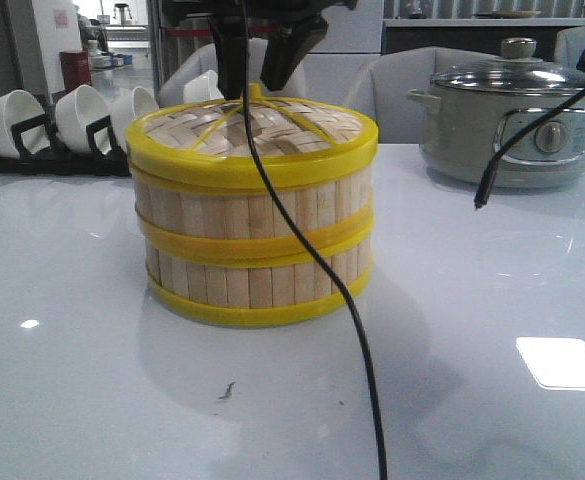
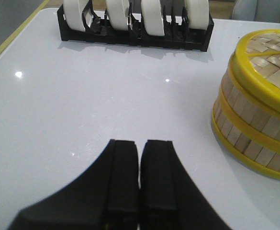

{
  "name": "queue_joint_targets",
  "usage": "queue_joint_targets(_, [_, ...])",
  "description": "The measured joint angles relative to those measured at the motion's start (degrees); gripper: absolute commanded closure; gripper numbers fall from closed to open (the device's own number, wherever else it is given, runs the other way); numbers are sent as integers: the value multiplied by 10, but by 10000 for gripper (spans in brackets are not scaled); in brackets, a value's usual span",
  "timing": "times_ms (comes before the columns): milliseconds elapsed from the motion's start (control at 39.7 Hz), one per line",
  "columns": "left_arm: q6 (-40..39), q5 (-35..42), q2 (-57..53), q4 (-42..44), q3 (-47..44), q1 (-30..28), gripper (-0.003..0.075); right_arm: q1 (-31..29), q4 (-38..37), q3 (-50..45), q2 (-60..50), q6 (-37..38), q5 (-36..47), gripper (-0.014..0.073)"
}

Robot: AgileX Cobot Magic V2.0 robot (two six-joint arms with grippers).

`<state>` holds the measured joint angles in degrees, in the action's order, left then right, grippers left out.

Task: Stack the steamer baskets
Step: 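Lower the lid onto the top basket with the right gripper, then release the lid and raise the right gripper away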

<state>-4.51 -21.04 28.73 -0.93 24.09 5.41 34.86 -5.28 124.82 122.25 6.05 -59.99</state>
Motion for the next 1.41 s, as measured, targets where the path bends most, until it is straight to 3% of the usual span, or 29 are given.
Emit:
queue_joint_targets(277, [0,0,0,0,0,0,635,-5,-30,0,-59,0,24,214])
queue_joint_targets(656, [0,0,0,0,0,0,635,-71,-46,-63,-170,0,30,222])
queue_joint_targets(958, [-1,0,0,0,0,0,635,-139,-46,-216,-294,0,43,222])
queue_joint_targets(1412, [-1,0,0,0,0,0,635,-253,-46,-477,-489,0,142,222])
